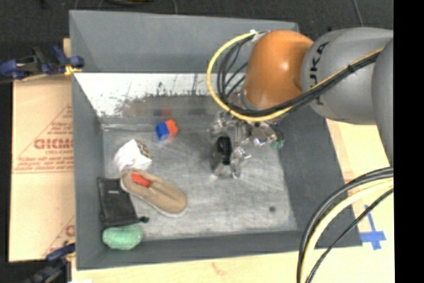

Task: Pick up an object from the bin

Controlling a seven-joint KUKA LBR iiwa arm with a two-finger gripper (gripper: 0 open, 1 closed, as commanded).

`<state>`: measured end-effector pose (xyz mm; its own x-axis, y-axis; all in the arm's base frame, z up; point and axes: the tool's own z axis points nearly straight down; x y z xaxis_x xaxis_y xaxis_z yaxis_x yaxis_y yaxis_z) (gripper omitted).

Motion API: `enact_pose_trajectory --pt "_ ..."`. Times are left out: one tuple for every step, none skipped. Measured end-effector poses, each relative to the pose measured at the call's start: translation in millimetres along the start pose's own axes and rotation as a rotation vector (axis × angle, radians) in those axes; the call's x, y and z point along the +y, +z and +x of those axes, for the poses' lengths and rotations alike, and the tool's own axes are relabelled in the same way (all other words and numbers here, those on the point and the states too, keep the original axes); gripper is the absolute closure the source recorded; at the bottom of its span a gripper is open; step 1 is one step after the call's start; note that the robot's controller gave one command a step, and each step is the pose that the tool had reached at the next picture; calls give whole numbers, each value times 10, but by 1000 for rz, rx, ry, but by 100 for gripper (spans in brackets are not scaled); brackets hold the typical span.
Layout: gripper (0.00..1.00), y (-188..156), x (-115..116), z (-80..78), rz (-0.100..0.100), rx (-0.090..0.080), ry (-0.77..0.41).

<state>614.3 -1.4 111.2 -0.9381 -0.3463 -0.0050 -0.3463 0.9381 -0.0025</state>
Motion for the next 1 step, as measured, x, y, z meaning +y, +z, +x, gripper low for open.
enact_pose_trajectory --pt "100 226 -91 -186 1 -34 15"
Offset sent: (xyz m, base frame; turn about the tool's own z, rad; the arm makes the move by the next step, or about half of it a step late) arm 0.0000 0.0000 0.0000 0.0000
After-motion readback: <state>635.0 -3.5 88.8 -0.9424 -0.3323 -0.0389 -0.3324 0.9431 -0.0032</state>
